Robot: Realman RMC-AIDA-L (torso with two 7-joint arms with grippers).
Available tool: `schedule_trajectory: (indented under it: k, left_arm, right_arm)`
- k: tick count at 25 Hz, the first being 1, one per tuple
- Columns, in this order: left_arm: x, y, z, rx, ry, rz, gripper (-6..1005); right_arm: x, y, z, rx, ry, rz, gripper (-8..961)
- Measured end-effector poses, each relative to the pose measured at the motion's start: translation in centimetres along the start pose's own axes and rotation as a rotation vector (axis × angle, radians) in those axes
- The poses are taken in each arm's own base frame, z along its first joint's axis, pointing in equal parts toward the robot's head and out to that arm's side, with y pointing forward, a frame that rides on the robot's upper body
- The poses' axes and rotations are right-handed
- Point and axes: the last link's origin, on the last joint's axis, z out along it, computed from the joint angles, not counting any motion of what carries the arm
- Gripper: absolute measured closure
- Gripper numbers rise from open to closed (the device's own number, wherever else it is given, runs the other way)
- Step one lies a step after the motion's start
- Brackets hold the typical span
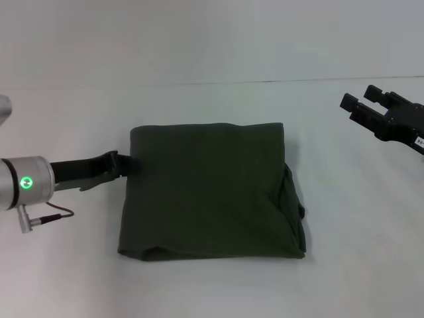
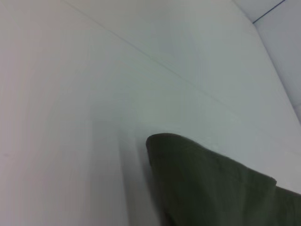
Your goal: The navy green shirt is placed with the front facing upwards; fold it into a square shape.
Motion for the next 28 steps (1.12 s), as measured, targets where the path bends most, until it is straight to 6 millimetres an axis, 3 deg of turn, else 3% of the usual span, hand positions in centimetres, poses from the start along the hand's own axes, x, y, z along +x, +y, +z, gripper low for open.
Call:
schedule_trajectory:
  k: [5,10,14,20,21,23,25,28]
  left_arm:
    - [0.5,-0.7,-1.2,-0.023,0.066,0.007,788]
    - [1.6,-0.6,-2.4,-0.051,0.111,0.098,555]
    - [3.2,0.7,-4.0,-0.055,0.163,0.327,474]
    - [4.1,2.9,-6.1,-0.137,0.211,0.661,352]
    - [4.0,3.2,-6.8,-0.171,0.191,0.714,332]
    - [3.3,3.6,-8.2,-0.254,0.133,0.816,111]
    - [2.7,3.8,-8.8,-0.3,0.102,0.856,91]
    - [1.4,3.9,-9.9,-0.387,0.035,0.906,60]
  right_arm:
    - [0.1,0.3,0.2,-0.016,0.012,-0.008,174]
    - [-0.1,0.5,0.3,-0.04,0.013,-0.034,167]
    - [-0.2,1.4,0.8,-0.111,0.036,-0.077,161]
    - [-0.3,3.6,1.4,-0.27,0.095,-0.148,152]
    - [0.0,4.2,1.4,-0.311,0.115,-0.161,125]
    - [0.8,5.9,1.3,-0.424,0.169,-0.186,70]
    - [1.1,6.6,1.2,-0.469,0.185,-0.192,15]
    - [1.9,8.1,1.1,-0.56,0.217,-0.202,14]
